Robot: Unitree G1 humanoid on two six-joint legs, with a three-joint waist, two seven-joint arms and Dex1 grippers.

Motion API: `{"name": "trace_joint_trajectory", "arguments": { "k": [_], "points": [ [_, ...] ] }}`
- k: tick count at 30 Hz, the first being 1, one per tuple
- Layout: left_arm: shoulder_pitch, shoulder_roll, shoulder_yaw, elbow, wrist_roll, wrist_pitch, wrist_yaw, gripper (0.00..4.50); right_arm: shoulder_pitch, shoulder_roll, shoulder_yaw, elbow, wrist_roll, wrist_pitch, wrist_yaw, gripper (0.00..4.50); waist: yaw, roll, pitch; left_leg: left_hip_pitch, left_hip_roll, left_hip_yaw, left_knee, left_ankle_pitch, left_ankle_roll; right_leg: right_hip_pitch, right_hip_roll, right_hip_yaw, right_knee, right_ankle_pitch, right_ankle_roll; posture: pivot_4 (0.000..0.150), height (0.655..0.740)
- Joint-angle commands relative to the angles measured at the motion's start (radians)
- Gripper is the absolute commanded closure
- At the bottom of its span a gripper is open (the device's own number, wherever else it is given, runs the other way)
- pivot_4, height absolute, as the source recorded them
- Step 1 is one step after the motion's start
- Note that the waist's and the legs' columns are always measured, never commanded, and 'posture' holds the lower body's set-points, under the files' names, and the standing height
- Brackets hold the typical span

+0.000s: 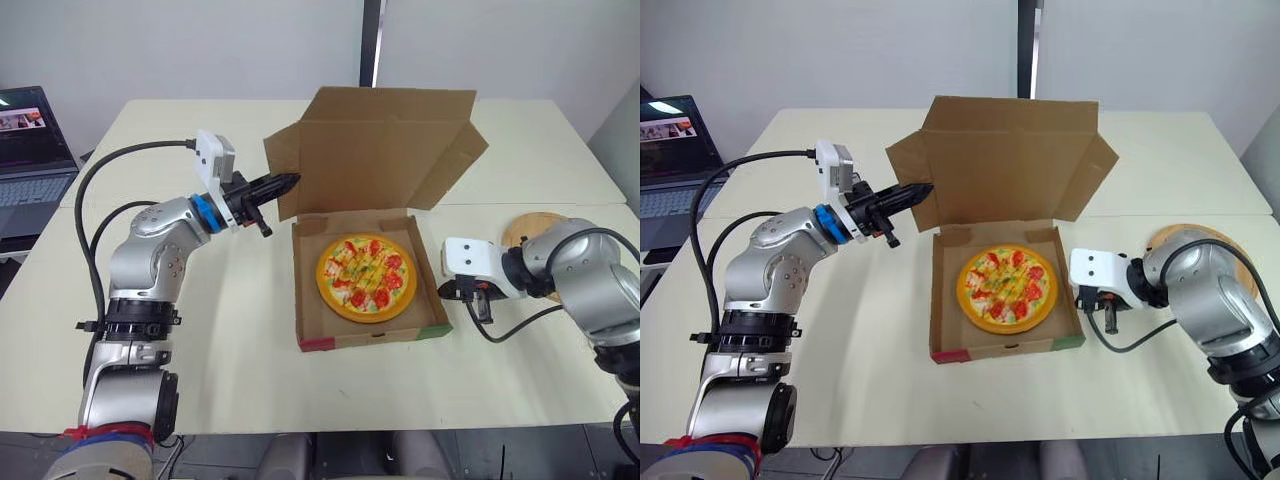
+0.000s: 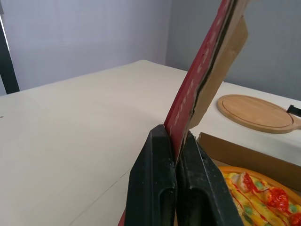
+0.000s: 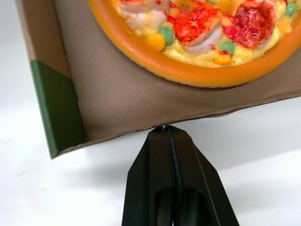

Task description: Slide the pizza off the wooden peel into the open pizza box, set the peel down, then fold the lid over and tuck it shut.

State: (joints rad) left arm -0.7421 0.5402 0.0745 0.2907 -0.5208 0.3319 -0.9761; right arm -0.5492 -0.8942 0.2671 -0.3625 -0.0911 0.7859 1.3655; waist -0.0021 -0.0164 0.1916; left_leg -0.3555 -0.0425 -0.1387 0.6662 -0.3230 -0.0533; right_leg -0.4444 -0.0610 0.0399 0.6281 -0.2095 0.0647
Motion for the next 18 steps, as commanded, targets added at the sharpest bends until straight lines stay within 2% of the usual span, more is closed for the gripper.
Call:
{"name": "trace_joint_trajectory", "arguments": {
  "k": [1, 5, 7, 8, 9, 10, 14, 18],
  "points": [
    [-0.025, -0.011, -0.018, 0.016, 0.029, -0.034, -0.044, 4.5, 0.012, 0.008, -0.062, -0.069, 0.05, 0.051, -0.064, 4.49, 0.0, 0.0, 0.0, 0.0, 0.0, 0.0, 0.0, 0.0, 0.0, 0.0, 0.0, 0.0, 0.0, 0.0, 0.0, 0.15, 0.7341],
    [-0.038, -0.011, -0.013, 0.037, 0.053, -0.058, -0.065, 4.5, 0.052, 0.028, -0.201, -0.073, 0.094, 0.07, -0.182, 4.49, 0.001, 0.0, 0.0, 0.0, 0.0, 0.0, 0.001, 0.0, 0.0, 0.0, 0.0, 0.0, 0.0, 0.001, 0.0, 0.15, 0.7341],
    [-0.043, -0.012, -0.009, 0.042, 0.059, -0.061, -0.071, 4.5, 0.072, 0.048, -0.279, -0.068, 0.117, 0.007, -0.242, 4.49, 0.003, 0.0, 0.0, 0.0, 0.0, 0.0, 0.001, 0.0, 0.0, 0.0, 0.0, 0.001, 0.0, 0.001, 0.0, 0.15, 0.7341],
    [-0.045, -0.012, -0.008, 0.043, 0.062, -0.06, -0.074, 4.5, 0.096, 0.059, -0.327, -0.069, 0.135, -0.017, -0.264, 4.21, 0.004, 0.0, 0.0, -0.001, 0.0, 0.0, 0.002, 0.0, 0.0, 0.0, 0.0, 0.001, 0.0, 0.002, 0.001, 0.15, 0.7341],
    [-0.046, -0.011, -0.007, 0.043, 0.064, -0.059, -0.078, 4.5, 0.114, 0.079, -0.372, -0.071, 0.152, -0.023, -0.295, 4.13, 0.005, -0.001, 0.0, -0.001, 0.0, 0.0, 0.002, 0.0, 0.0, 0.0, 0.0, 0.001, 0.0, 0.002, 0.001, 0.15, 0.7341],
    [-0.047, -0.011, -0.006, 0.045, 0.066, -0.058, -0.082, 4.5, 0.124, 0.106, -0.413, -0.071, 0.173, -0.01, -0.329, 3.93, 0.006, -0.002, -0.001, -0.001, 0.0, 0.0, 0.002, 0.0, 0.0, 0.0, 0.0, 0.0, 0.0, 0.002, 0.001, 0.15, 0.7341],
    [-0.051, -0.011, -0.003, 0.053, 0.074, -0.062, -0.089, 4.5, 0.109, 0.213, -0.513, -0.025, 0.203, -0.003, -0.5, 2.61, 0.002, -0.002, -0.001, -0.001, 0.0, 0.0, 0.003, 0.0, 0.0, 0.0, 0.0, 0.001, 0.001, 0.003, 0.001, 0.15, 0.7341],
    [-0.057, -0.01, -0.001, 0.068, 0.084, -0.07, -0.097, 4.5, 0.051, 0.294, -0.538, 0.059, 0.242, -0.005, -0.609, 1.28, -0.001, -0.002, -0.001, -0.001, 0.0, 0.001, 0.007, 0.0, 0.001, 0.001, 0.001, 0.002, 0.002, 0.005, 0.0, 0.15, 0.7341]
  ]
}}
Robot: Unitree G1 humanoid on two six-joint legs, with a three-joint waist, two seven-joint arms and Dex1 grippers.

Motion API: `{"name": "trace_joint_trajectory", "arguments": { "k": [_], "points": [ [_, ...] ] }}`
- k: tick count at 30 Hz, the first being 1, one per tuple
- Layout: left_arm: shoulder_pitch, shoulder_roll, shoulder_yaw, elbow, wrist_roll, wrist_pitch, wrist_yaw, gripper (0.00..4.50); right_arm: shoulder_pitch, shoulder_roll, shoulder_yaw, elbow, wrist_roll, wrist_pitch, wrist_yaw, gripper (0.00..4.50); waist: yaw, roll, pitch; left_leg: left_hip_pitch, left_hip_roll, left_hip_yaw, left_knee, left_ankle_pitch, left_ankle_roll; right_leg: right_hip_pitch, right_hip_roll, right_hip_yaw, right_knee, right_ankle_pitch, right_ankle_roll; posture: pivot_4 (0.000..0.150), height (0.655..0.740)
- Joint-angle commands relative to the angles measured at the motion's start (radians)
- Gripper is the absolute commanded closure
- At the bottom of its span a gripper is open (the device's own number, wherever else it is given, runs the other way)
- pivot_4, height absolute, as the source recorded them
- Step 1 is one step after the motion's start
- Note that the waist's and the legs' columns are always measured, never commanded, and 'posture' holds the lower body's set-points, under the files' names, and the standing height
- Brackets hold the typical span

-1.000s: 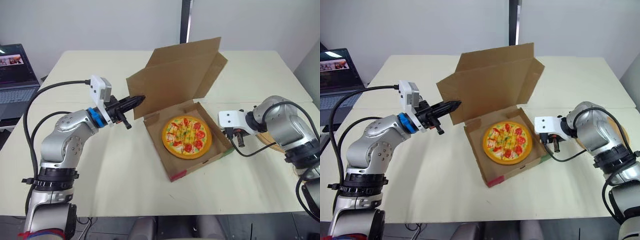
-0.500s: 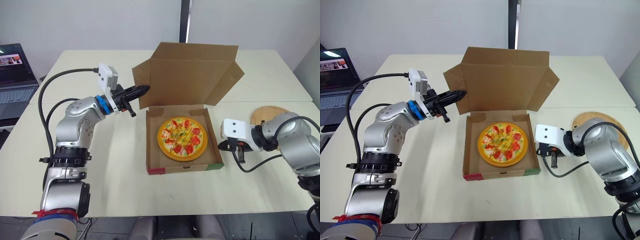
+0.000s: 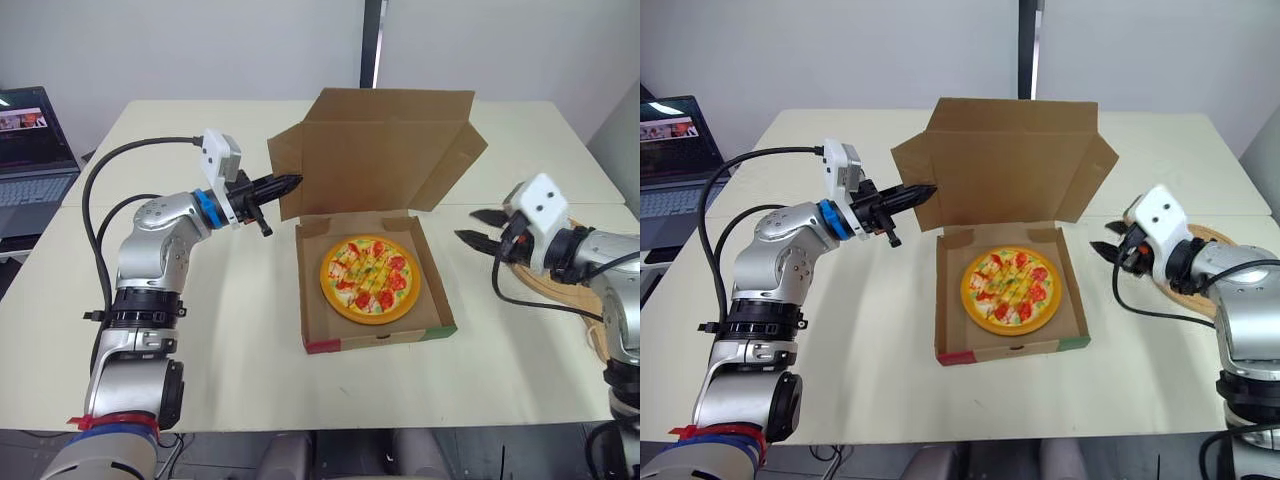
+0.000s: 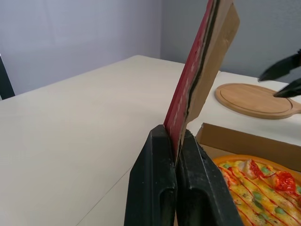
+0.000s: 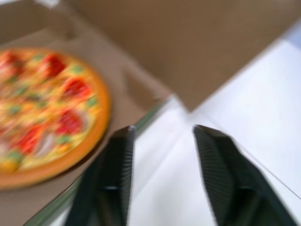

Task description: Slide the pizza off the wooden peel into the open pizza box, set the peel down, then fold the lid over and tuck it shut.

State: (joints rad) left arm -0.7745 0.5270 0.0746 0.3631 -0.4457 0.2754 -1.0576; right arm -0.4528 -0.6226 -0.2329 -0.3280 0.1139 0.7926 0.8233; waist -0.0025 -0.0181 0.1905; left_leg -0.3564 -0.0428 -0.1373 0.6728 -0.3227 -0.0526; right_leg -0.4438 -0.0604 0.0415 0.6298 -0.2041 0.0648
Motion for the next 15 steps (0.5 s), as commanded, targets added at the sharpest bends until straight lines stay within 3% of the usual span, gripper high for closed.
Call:
{"name": "trace_joint_trajectory", "arguments": {
  "k": [1, 15],
  "points": [
    [-0.026, 0.003, 0.0, -0.001, 0.011, -0.015, -0.017, 4.5, -0.052, 0.029, -0.025, 0.045, 0.039, -0.023, -0.077, 1.28, -0.001, 0.0, 0.0, 0.0, 0.0, 0.0, 0.001, 0.0, 0.0, 0.0, 0.001, 0.0, 0.0, 0.001, 0.0, 0.15, 0.7341],
    [-0.049, 0.007, 0.005, 0.035, 0.034, -0.033, -0.037, 4.5, -0.233, 0.127, 0.062, 0.352, 0.09, -0.168, -0.18, 1.28, -0.007, 0.0, 0.0, 0.0, 0.0, 0.0, 0.005, 0.0, 0.001, 0.002, 0.002, 0.001, 0.0, 0.004, 0.001, 0.15, 0.7341]
  ]
}}
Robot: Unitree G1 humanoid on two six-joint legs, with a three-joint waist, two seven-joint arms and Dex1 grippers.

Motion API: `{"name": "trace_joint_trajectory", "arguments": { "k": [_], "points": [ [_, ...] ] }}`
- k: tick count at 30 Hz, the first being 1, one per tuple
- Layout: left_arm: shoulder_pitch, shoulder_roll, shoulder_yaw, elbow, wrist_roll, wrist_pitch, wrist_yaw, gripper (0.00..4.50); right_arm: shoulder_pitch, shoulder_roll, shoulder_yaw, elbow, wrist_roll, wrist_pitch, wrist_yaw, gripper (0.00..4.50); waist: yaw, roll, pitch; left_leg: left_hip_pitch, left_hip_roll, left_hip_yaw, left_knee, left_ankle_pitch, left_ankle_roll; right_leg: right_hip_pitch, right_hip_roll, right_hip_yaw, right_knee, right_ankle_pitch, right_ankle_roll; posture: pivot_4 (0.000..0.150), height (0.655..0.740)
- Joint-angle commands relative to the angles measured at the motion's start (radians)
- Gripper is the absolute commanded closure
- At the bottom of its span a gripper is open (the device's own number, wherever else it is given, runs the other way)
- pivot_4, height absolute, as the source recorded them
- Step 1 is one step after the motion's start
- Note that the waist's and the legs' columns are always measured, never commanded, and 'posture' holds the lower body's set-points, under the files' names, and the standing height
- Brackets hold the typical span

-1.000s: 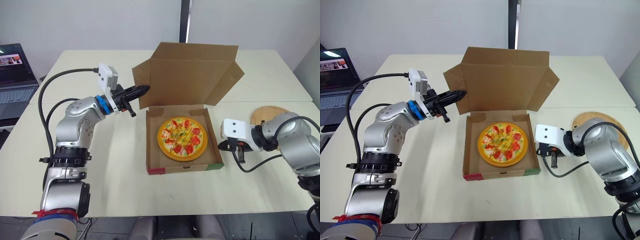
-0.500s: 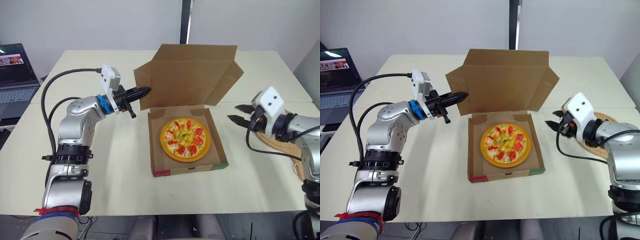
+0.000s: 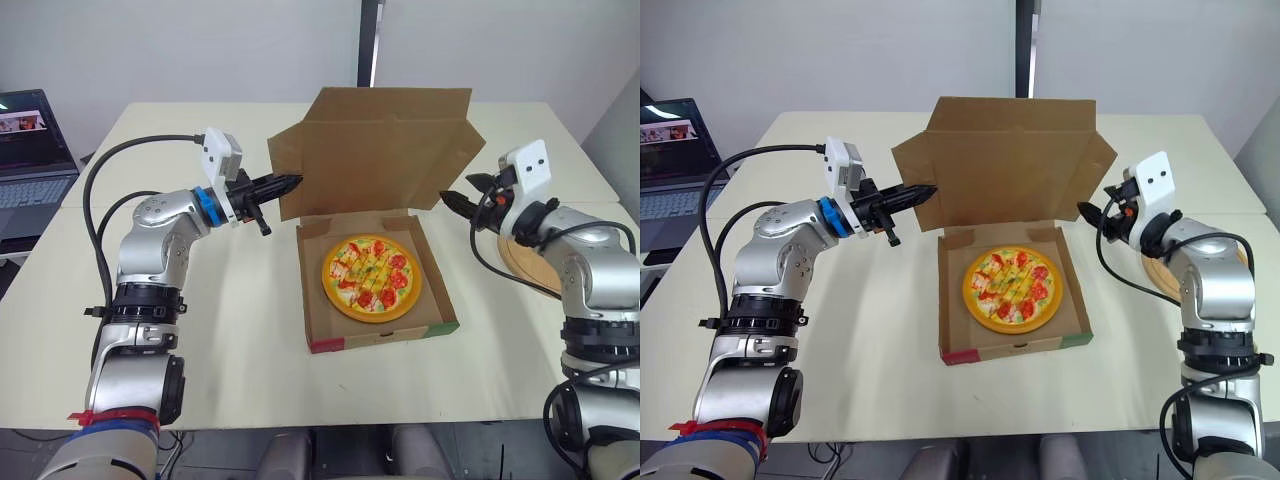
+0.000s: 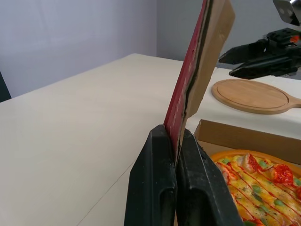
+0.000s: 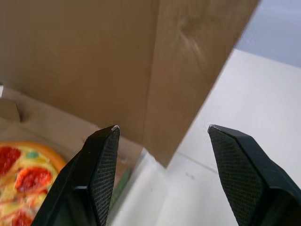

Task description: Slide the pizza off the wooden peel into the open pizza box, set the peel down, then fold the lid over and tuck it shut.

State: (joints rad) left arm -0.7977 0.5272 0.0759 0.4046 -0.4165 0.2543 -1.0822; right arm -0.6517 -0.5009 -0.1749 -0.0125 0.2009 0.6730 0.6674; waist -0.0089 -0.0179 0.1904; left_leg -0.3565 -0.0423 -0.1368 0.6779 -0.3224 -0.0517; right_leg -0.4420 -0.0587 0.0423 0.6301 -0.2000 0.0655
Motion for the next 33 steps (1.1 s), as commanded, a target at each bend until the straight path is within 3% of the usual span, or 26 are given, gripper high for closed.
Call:
{"name": "trace_joint_trajectory", "arguments": {
  "k": [1, 8, 9, 11, 16, 19, 26, 33],
  "points": [
    [-0.026, 0.006, 0.004, -0.006, 0.006, -0.013, -0.013, 4.5, -0.047, 0.01, 0.008, 0.056, 0.004, -0.06, -0.032, 1.28, 0.0, 0.0, 0.0, 0.0, 0.0, 0.0, 0.0, 0.0, 0.0, 0.0, 0.0, 0.0, 0.0, 0.0, 0.0, 0.15, 0.7341],
    [-0.026, 0.008, 0.005, -0.005, 0.007, -0.012, -0.014, 4.5, -0.091, 0.028, 0.019, 0.121, 0.033, -0.107, -0.035, 1.28, -0.002, 0.0, 0.0, -0.001, 0.0, 0.0, 0.0, 0.0, 0.0, -0.001, 0.0, 0.0, 0.0, 0.0, 0.0, 0.15, 0.7341],
    [-0.026, 0.008, 0.006, -0.004, 0.008, -0.013, -0.014, 4.5, -0.094, 0.028, 0.02, 0.127, 0.035, -0.112, -0.036, 1.45, -0.003, 0.0, 0.0, -0.001, 0.0, 0.0, 0.0, 0.0, 0.0, -0.001, 0.0, 0.0, 0.0, 0.0, 0.0, 0.15, 0.7341],
    [-0.027, 0.009, 0.007, -0.002, 0.009, -0.013, -0.012, 4.5, -0.096, 0.03, 0.016, 0.129, 0.042, -0.121, -0.037, 1.88, -0.003, 0.0, 0.0, -0.001, 0.0, 0.0, 0.0, 0.0, 0.0, -0.001, 0.0, 0.0, 0.0, 0.0, 0.0, 0.15, 0.7341],
    [-0.031, 0.006, 0.0, -0.006, 0.019, -0.014, -0.003, 4.5, -0.09, 0.027, 0.016, 0.104, 0.05, -0.117, -0.044, 3.65, -0.008, 0.0, 0.0, -0.001, 0.0, 0.0, 0.0, 0.0, 0.0, -0.001, 0.0, 0.0, 0.001, 0.0, 0.0, 0.15, 0.7341],
    [-0.044, -0.007, -0.01, -0.024, 0.027, -0.004, 0.012, 4.5, -0.084, 0.025, 0.012, 0.072, 0.047, -0.108, -0.068, 4.48, -0.011, 0.0, 0.0, -0.001, 0.0, 0.0, 0.0, 0.0, 0.0, -0.001, 0.0, 0.0, 0.001, 0.0, 0.0, 0.15, 0.7341],
    [-0.087, -0.062, -0.049, -0.053, 0.076, 0.035, 0.108, 4.5, -0.039, 0.003, 0.0, -0.086, 0.037, -0.033, -0.166, 4.48, -0.014, 0.0, 0.0, -0.001, 0.0, -0.001, 0.0, 0.0, 0.0, -0.001, 0.0, 0.0, 0.002, 0.0, 0.0, 0.15, 0.7341],
    [-0.156, -0.185, -0.088, -0.053, 0.128, 0.114, 0.256, 4.5, 0.035, -0.022, -0.005, -0.298, 0.004, 0.091, -0.289, 4.48, -0.016, 0.0, 0.0, -0.004, -0.001, -0.001, 0.002, 0.0, 0.0, -0.003, 0.0, 0.001, 0.003, 0.001, 0.0, 0.15, 0.7341]
  ]
}}
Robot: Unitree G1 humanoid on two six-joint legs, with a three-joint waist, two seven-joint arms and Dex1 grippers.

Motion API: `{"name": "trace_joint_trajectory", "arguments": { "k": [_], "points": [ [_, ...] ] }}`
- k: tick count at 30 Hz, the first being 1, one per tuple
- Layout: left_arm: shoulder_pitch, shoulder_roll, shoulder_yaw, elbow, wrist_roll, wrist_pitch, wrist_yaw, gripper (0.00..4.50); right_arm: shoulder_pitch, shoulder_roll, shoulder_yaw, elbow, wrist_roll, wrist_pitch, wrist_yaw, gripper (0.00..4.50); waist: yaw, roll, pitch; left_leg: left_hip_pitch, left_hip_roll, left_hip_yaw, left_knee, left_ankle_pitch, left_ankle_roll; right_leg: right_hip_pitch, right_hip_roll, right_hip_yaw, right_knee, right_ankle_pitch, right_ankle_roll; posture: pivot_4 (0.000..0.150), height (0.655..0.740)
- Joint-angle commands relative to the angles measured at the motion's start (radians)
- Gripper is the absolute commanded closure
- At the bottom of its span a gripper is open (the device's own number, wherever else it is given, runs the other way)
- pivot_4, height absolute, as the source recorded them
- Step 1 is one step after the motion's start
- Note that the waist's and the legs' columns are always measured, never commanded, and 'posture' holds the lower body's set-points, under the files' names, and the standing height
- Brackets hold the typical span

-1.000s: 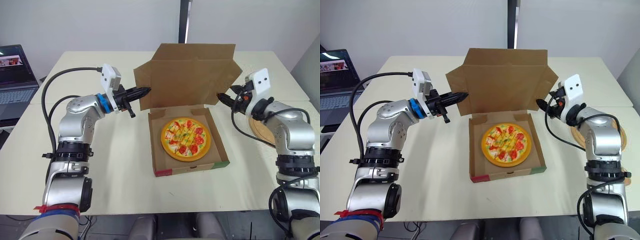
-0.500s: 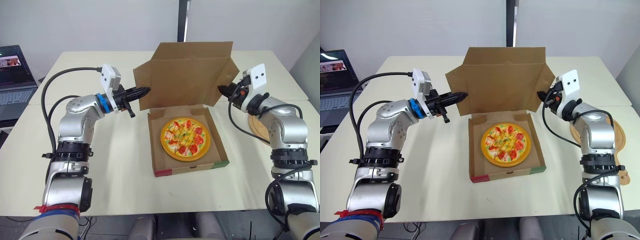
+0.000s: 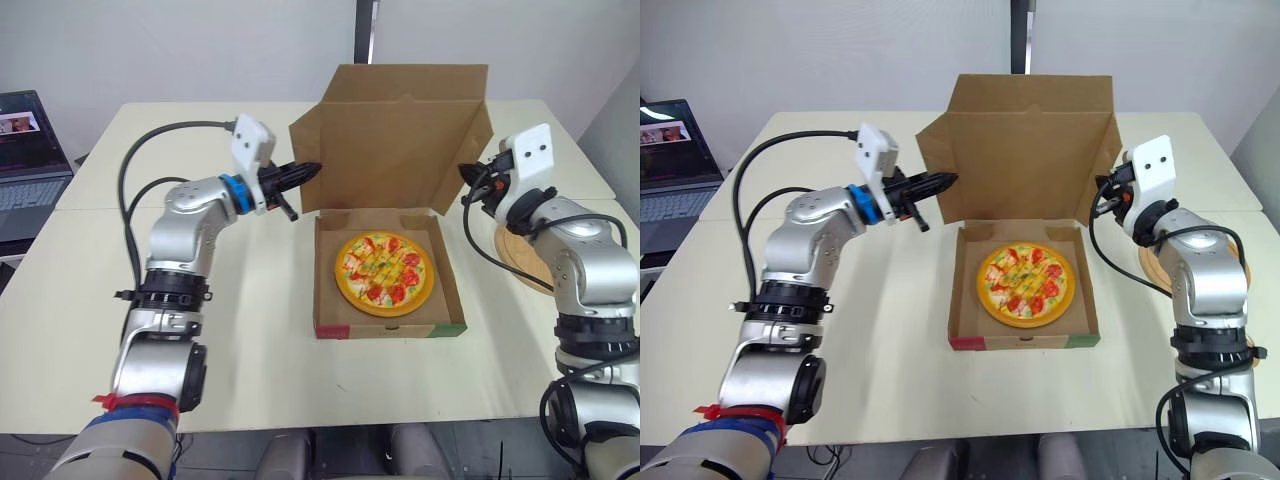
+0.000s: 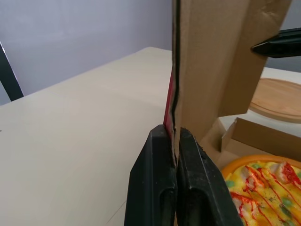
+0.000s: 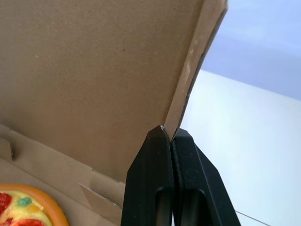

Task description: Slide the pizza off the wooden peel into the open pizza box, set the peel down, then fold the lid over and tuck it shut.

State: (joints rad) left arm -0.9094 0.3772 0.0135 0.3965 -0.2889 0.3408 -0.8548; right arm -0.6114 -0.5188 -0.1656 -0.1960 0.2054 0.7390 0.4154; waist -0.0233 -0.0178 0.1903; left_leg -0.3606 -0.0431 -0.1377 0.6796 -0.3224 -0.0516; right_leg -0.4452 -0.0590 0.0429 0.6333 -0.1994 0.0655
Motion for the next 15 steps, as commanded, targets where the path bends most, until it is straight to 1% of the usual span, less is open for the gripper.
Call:
{"name": "trace_joint_trajectory", "arguments": {
  "k": [1, 4, 8, 11, 15],
  "points": [
    [-0.052, -0.048, -0.025, -0.048, -0.002, 0.046, 0.042, 4.5, 0.0, -0.001, -0.014, -0.135, -0.003, 0.042, -0.052, 4.48, -0.003, 0.0, 0.0, 0.0, 0.0, 0.001, 0.0, 0.0, 0.0, 0.0, 0.0, 0.0, 0.001, 0.0, 0.0, 0.15, 0.7341],
    [-0.074, -0.086, -0.025, -0.055, -0.006, 0.093, 0.08, 4.5, 0.015, 0.008, -0.013, -0.183, -0.01, 0.083, -0.094, 4.48, -0.007, 0.0, 0.0, 0.0, 0.0, 0.002, 0.0, 0.0, 0.0, -0.002, 0.0, 0.001, 0.004, 0.0, 0.0, 0.15, 0.7341],
    [-0.08, -0.134, 0.006, -0.092, -0.043, 0.185, 0.143, 4.5, 0.043, 0.024, -0.017, -0.225, -0.01, 0.117, -0.125, 4.48, -0.009, 0.0, 0.0, 0.001, 0.0, 0.004, 0.001, 0.0, 0.0, -0.005, 0.0, 0.002, 0.01, 0.0, 0.0, 0.15, 0.7341],
    [-0.051, -0.159, 0.019, -0.169, -0.077, 0.263, 0.173, 4.5, 0.06, 0.035, -0.021, -0.256, -0.006, 0.139, -0.141, 4.48, -0.008, 0.0, 0.0, 0.001, 0.0, 0.003, 0.001, 0.001, 0.001, -0.005, 0.0, 0.002, 0.01, 0.0, 0.0, 0.15, 0.7341],
    [-0.002, -0.2, 0.031, -0.239, -0.086, 0.303, 0.227, 4.5, 0.077, 0.048, -0.02, -0.296, 0.0, 0.166, -0.153, 4.48, -0.007, 0.0, 0.0, 0.002, 0.0, 0.003, 0.001, 0.001, 0.0, -0.005, 0.0, 0.002, 0.011, 0.0, 0.0, 0.15, 0.7341]
  ]
}}
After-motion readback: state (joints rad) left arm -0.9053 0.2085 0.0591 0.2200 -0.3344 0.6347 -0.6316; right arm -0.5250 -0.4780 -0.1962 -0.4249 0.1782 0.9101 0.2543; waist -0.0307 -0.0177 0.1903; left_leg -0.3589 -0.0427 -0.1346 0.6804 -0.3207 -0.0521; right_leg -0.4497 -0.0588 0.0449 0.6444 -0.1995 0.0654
